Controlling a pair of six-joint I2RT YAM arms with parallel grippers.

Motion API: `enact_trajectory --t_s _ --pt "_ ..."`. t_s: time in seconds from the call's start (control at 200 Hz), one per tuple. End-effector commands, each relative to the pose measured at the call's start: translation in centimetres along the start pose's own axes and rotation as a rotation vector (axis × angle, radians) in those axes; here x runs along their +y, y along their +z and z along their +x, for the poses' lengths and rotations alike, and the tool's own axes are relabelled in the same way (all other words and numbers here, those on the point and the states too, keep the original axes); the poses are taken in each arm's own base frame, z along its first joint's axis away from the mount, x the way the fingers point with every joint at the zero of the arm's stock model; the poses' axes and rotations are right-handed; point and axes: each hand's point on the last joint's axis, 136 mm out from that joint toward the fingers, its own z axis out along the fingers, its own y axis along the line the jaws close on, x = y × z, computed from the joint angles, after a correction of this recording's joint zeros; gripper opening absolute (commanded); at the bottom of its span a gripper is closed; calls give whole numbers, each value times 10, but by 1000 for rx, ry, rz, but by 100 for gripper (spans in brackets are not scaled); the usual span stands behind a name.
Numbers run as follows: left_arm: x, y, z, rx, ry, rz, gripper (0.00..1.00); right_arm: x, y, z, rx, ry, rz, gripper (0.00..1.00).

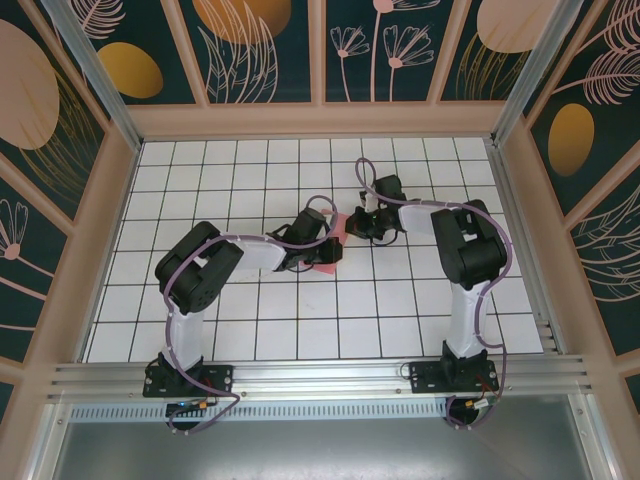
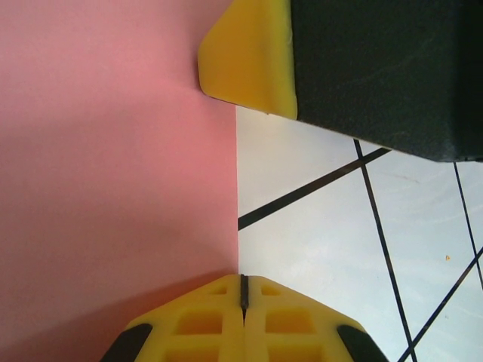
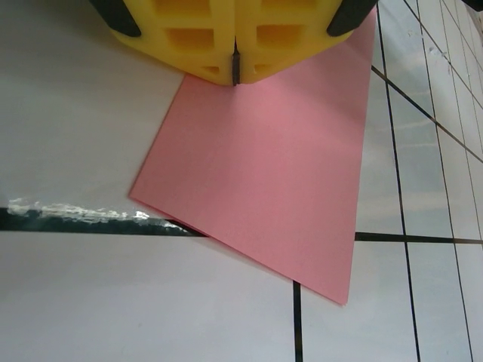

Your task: Fold a paper plane with a square sheet of paper (pick it up from the middle)

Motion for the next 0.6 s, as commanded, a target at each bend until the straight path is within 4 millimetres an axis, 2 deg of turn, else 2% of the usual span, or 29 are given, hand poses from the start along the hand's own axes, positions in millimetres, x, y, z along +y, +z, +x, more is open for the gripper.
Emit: enact_trajectory --t_s 0.0,0.055,0.07,0.1,0.295,0.595 --pt "22 0 40 121 17 -38 0 -47 16 17 53 54 164 0" --pt "19 -1 41 131 26 -24 0 -50 17 17 54 59 179 0" --pt "25 -2 51 151 23 -33 0 -51 17 17 54 59 183 0" --pt "26 -3 56 165 25 -29 0 -52 18 17 55 62 189 0" --pt "30 -13 75 214 25 -27 0 -58 19 18 58 74 213 0" --pt "23 -25 91 252 54 11 0 -59 19 18 56 79 217 0"
